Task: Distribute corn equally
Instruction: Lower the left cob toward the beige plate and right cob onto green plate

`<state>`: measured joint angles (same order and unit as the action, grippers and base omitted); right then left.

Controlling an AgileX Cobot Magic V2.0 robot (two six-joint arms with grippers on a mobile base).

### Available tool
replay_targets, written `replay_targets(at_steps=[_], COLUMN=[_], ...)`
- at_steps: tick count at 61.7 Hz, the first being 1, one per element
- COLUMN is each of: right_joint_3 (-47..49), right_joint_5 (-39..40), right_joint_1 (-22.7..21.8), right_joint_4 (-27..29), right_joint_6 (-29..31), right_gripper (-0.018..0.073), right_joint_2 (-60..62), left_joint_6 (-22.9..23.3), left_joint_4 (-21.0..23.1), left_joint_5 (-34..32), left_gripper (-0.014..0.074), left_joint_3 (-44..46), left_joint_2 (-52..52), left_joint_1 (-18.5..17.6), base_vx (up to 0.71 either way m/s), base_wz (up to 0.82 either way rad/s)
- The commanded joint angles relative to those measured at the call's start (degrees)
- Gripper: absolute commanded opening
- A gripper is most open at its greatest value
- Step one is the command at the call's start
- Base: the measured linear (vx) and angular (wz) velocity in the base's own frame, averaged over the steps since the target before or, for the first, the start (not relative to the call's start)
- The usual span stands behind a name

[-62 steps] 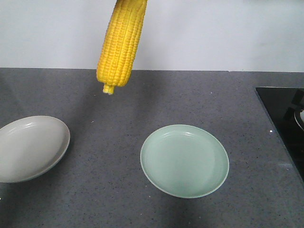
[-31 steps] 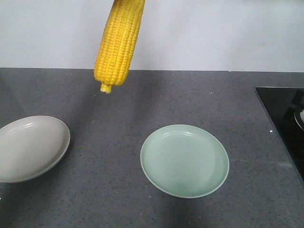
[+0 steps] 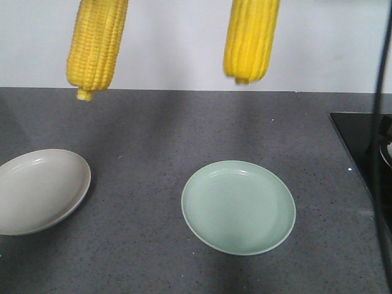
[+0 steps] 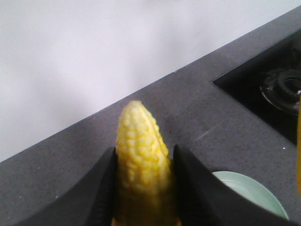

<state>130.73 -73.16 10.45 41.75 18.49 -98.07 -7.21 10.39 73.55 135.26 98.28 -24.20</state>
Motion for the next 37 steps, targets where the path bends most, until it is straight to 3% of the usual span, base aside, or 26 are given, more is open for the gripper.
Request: replay_targets(at_steps=[1, 8, 22, 37], right_joint_3=[-4.45, -13.76, -29.16, -41.01], right_joint_5=[-0.69, -0.69, 1.27, 10.59], right_joint_1=[4.92, 7.4, 7.52, 7.57], right_joint_4=[-5.58, -8.79, -10.98, -9.49], right_joint_6=[0.07, 2.82, 8.83, 12.09], right_gripper=[-0.0006, -0.0006, -0.0006, -0.0006], right_joint_2=[1.92, 2.92, 4.89, 4.84], left_joint_6=[1.03, 0.98, 0.97, 1.42], left_joint_4=[-2.73, -6.49, -17.45, -23.83], left_joint_5=[-1.79, -1.79, -1.79, -2.22], left_gripper=[-0.0007, -0.0007, -0.0007, -0.0007], left_joint_3=[-4.0, -13.9, -33.59, -44.94], left_joint_2=[-4.95, -9.04, -16.23, -18.17], left_joint_1=[-0.21, -0.21, -0.21, -0.21], base_vx=[0.0, 0.0, 0.0, 0.0], base_wz=[0.0, 0.0, 0.0, 0.0])
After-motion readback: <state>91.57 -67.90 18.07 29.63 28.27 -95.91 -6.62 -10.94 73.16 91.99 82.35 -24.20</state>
